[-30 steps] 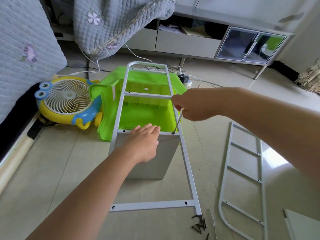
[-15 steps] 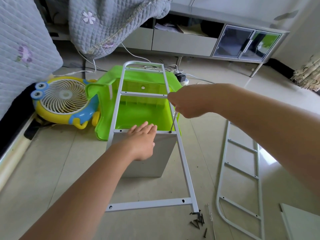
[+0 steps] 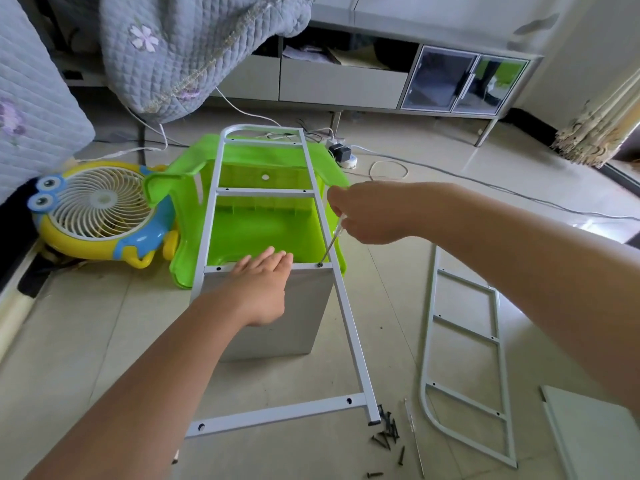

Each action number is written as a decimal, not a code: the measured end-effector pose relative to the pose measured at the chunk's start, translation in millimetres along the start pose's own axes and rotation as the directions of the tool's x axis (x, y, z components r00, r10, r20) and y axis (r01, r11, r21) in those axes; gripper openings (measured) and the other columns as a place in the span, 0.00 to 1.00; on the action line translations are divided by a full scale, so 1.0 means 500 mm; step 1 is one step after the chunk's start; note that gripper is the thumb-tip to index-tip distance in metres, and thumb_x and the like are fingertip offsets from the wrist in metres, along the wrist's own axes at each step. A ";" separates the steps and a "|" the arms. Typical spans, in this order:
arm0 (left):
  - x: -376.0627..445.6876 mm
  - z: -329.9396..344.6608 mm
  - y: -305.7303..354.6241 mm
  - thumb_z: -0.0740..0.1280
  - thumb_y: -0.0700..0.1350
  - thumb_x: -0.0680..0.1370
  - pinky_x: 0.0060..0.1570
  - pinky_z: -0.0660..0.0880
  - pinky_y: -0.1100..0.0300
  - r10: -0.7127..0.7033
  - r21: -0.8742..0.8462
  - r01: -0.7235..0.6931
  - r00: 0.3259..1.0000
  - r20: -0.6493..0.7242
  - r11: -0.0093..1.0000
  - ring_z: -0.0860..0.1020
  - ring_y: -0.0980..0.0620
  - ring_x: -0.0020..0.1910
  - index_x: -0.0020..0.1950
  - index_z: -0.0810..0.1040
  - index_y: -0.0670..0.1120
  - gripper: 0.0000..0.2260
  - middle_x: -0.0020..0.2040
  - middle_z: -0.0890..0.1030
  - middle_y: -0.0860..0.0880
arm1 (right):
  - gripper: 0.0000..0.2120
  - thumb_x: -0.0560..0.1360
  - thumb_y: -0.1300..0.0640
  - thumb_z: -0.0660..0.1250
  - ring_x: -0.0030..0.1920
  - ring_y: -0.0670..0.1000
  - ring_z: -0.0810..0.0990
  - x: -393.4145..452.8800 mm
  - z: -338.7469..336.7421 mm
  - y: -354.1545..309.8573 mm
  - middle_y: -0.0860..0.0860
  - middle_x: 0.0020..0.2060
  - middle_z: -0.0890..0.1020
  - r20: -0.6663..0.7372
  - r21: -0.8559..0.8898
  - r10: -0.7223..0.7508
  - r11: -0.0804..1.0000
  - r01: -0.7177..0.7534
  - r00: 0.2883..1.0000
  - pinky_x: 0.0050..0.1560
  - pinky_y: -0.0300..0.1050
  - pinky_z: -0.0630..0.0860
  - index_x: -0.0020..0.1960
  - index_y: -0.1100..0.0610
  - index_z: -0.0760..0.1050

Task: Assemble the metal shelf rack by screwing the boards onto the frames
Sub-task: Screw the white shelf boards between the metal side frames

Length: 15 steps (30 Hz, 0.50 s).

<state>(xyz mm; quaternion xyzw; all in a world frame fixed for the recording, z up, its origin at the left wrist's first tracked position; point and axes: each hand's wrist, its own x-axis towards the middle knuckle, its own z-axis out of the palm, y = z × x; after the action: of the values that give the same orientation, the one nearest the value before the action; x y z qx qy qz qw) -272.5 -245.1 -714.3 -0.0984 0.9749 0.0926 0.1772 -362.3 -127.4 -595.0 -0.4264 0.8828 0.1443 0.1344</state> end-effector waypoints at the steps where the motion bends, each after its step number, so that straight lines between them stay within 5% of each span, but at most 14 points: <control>1: -0.001 -0.001 0.001 0.49 0.39 0.81 0.73 0.39 0.55 -0.001 0.000 0.001 1.000 0.001 1.000 0.38 0.52 0.75 0.76 0.38 0.45 0.27 0.77 0.39 0.49 | 0.09 0.80 0.61 0.54 0.33 0.48 0.67 0.000 0.000 -0.002 0.52 0.37 0.71 -0.014 -0.013 -0.023 1.000 0.023 1.000 0.33 0.42 0.64 0.60 0.59 0.62; 3: -0.003 -0.001 0.003 0.49 0.39 0.81 0.73 0.39 0.55 -0.003 -0.001 0.003 1.000 0.004 1.000 0.38 0.53 0.75 0.76 0.38 0.46 0.27 0.77 0.39 0.50 | 0.03 0.80 0.59 0.53 0.29 0.45 0.62 0.003 0.000 -0.011 0.48 0.32 0.64 -0.069 -0.038 -0.015 0.999 0.012 0.998 0.28 0.36 0.60 0.52 0.58 0.64; 7: -0.003 0.000 0.003 0.49 0.39 0.81 0.73 0.39 0.55 -0.008 0.001 0.008 1.000 0.014 1.000 0.38 0.53 0.75 0.76 0.38 0.46 0.27 0.77 0.39 0.50 | 0.16 0.80 0.59 0.52 0.28 0.46 0.61 0.021 -0.007 -0.032 0.51 0.30 0.64 -0.085 -0.069 0.029 0.997 -0.035 0.996 0.28 0.36 0.60 0.33 0.59 0.61; 12: -0.002 -0.001 0.004 0.48 0.44 0.83 0.73 0.41 0.54 -0.017 0.033 0.017 1.000 0.010 0.999 0.40 0.52 0.76 0.76 0.39 0.45 0.25 0.77 0.40 0.49 | 0.18 0.79 0.62 0.51 0.27 0.47 0.61 0.026 -0.016 -0.035 0.52 0.30 0.63 -0.068 -0.007 0.105 0.994 -0.106 0.992 0.21 0.34 0.62 0.30 0.60 0.59; 15: -0.003 -0.005 0.010 0.48 0.47 0.83 0.74 0.45 0.53 -0.029 0.072 0.031 0.999 -0.023 0.997 0.44 0.51 0.76 0.77 0.41 0.45 0.25 0.77 0.44 0.48 | 0.18 0.79 0.64 0.51 0.25 0.48 0.63 0.009 -0.009 -0.005 0.53 0.27 0.64 -0.091 0.178 0.195 0.968 -0.177 0.977 0.14 0.31 0.60 0.30 0.62 0.60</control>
<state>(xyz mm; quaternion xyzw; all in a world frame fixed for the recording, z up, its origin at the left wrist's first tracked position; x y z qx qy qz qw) -272.8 -240.7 -710.7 -0.1076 0.9779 0.0534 0.1714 -363.6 -134.0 -593.0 -0.3360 0.9339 0.0578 0.1079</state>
